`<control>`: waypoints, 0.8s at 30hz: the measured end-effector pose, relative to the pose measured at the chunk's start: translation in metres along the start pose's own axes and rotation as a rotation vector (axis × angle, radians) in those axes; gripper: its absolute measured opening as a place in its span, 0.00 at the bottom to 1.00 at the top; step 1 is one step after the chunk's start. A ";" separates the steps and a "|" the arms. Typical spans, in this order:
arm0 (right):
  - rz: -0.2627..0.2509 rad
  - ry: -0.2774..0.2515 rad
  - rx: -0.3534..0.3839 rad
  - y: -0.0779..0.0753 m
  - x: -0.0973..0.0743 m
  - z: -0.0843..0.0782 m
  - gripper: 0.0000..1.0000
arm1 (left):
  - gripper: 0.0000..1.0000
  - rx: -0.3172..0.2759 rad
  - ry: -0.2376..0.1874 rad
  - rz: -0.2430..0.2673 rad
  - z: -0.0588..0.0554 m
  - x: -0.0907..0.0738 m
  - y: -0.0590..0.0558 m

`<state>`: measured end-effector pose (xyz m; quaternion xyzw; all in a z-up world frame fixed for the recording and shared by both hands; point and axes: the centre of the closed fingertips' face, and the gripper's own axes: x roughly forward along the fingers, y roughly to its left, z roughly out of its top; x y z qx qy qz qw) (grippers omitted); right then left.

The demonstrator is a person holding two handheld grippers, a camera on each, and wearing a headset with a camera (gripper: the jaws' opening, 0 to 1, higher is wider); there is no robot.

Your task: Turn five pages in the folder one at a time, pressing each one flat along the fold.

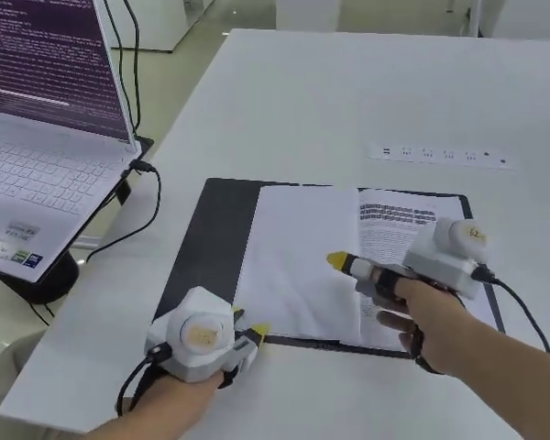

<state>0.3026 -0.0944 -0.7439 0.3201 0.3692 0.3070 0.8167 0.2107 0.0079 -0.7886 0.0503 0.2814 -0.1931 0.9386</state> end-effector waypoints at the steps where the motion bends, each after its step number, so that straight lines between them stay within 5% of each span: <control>1: 0.010 -0.001 0.023 0.000 0.001 0.001 0.06 | 0.23 -0.018 -0.012 -0.001 0.000 -0.001 0.001; 12: 0.017 0.021 0.119 -0.005 0.010 0.004 0.03 | 0.24 -0.025 -0.027 -0.007 0.001 0.001 0.001; 22: -0.015 -0.018 0.283 -0.031 0.019 0.018 0.00 | 0.24 -0.025 -0.025 -0.005 0.000 0.004 0.002; 24: 0.010 -0.028 0.348 -0.030 0.021 0.022 0.00 | 0.24 -0.026 -0.026 -0.005 0.000 0.004 0.002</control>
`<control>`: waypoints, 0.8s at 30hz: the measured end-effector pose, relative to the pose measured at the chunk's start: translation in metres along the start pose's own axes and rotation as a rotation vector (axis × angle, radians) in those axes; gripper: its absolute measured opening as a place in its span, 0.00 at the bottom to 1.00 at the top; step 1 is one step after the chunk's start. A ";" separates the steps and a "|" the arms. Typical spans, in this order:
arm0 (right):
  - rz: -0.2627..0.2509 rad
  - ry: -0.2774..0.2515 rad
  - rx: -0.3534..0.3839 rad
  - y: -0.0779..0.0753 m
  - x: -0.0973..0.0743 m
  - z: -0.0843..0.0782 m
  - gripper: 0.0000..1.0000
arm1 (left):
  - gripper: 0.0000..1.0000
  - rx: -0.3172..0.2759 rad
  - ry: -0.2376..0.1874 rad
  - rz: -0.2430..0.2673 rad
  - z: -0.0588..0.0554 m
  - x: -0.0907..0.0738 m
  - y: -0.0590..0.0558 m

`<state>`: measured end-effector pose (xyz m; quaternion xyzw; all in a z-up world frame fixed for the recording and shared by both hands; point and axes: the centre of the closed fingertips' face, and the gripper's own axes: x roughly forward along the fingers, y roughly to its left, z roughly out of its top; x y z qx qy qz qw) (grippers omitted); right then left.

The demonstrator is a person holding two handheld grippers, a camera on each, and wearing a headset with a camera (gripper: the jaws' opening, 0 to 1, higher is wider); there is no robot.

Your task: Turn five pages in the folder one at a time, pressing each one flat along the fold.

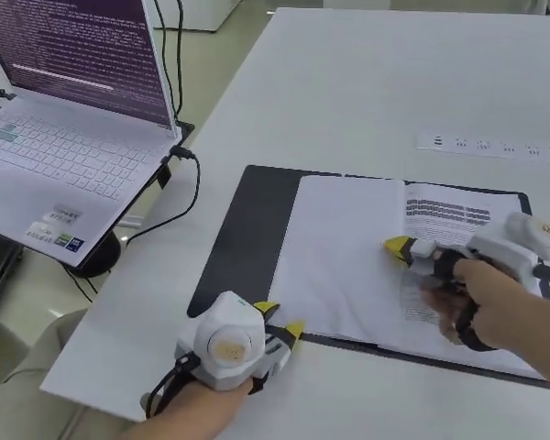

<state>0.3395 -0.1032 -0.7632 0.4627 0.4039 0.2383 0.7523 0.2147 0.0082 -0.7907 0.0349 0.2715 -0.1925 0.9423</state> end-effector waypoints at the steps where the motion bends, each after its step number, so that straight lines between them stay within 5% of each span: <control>1: -0.003 -0.003 0.004 -0.001 0.001 0.002 0.00 | 0.24 0.000 -0.001 0.000 0.000 0.000 0.000; 11: 0.022 -0.077 0.132 -0.001 0.016 0.027 0.00 | 0.24 -0.008 -0.003 0.014 -0.001 0.000 0.000; 24: 0.034 -0.107 0.154 0.001 0.036 0.053 0.00 | 0.24 -0.008 -0.018 0.018 -0.001 -0.001 0.000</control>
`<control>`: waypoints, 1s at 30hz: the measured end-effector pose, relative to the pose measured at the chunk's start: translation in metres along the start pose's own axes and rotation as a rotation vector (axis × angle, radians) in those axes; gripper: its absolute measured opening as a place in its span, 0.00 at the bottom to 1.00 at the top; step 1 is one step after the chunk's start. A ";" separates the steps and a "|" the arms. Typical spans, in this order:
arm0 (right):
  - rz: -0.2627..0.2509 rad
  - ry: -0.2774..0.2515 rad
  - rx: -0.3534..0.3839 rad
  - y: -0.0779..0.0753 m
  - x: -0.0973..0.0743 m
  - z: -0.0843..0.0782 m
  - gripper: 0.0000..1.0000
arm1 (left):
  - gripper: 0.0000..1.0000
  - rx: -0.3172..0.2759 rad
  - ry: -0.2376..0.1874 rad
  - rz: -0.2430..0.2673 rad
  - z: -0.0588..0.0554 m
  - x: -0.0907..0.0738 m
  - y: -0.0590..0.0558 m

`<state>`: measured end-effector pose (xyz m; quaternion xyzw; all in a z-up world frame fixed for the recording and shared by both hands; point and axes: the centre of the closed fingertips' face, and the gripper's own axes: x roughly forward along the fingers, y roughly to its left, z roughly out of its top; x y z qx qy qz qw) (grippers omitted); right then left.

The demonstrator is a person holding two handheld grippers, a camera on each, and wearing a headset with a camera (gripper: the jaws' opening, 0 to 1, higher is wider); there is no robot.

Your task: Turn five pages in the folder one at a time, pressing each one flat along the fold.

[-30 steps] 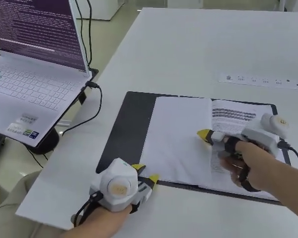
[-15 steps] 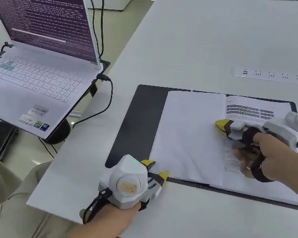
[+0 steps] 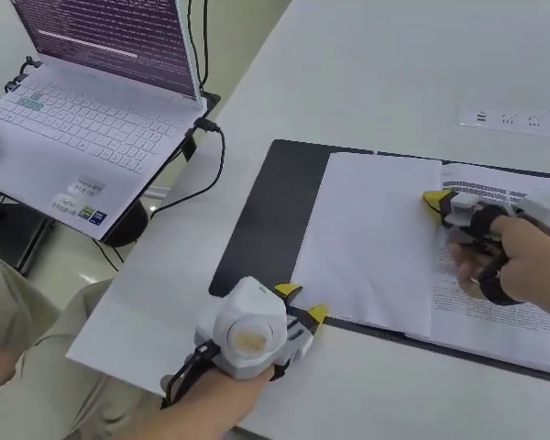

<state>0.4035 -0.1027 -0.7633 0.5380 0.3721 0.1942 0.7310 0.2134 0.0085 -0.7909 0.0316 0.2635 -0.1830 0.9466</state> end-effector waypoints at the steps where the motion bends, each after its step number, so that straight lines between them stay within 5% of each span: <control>1: -0.001 -0.002 -0.005 0.001 0.002 0.001 0.00 | 0.24 -0.001 -0.001 0.000 0.000 0.000 0.000; 13: 0.015 -0.042 0.017 0.002 0.020 0.020 0.00 | 0.24 -0.007 -0.009 0.004 -0.001 0.000 0.001; 30: 0.010 -0.280 0.114 0.000 0.039 0.063 0.00 | 0.24 -0.006 -0.010 0.008 0.000 0.000 0.000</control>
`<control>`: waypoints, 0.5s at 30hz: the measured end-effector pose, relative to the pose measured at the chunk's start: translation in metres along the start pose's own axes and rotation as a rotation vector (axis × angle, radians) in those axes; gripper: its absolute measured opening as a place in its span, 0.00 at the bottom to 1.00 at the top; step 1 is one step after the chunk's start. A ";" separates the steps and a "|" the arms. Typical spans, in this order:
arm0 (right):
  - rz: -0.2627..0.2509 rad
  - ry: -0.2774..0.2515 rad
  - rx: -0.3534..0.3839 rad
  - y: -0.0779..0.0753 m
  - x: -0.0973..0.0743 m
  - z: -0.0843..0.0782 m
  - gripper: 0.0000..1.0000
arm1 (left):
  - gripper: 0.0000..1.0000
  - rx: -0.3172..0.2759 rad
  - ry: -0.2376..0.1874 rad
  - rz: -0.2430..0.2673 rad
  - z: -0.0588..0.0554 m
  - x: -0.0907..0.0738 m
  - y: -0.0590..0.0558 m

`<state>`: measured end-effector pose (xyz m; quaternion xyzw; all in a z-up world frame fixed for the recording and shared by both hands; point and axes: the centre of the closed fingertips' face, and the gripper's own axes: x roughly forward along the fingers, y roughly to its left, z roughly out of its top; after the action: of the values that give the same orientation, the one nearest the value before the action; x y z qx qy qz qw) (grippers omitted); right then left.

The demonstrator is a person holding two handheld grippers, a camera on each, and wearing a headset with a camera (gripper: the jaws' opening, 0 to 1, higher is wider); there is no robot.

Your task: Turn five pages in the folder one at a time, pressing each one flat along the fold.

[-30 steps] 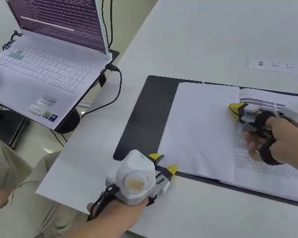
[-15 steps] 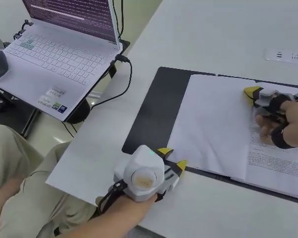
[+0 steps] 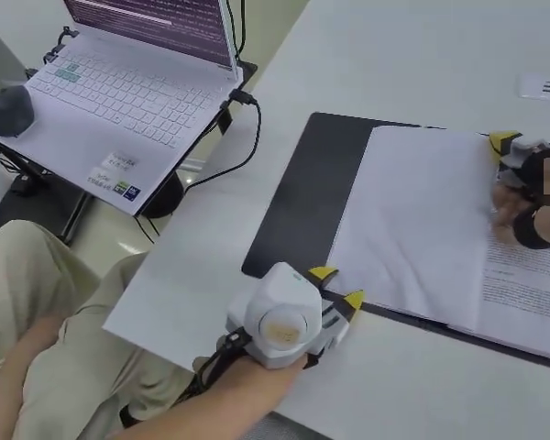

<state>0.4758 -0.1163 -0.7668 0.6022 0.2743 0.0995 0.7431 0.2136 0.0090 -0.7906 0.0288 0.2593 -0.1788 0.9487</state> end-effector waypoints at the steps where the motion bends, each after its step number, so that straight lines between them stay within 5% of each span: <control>1: -0.001 -0.005 0.007 0.001 0.000 0.000 0.00 | 0.24 0.000 0.000 0.000 0.000 0.000 0.000; 15: 0.013 0.018 0.041 0.002 0.000 0.000 0.00 | 0.24 0.001 0.000 0.000 -0.001 0.000 0.001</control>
<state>0.4766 -0.1160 -0.7653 0.6182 0.2791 0.1040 0.7274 0.2135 0.0096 -0.7913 0.0292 0.2592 -0.1790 0.9487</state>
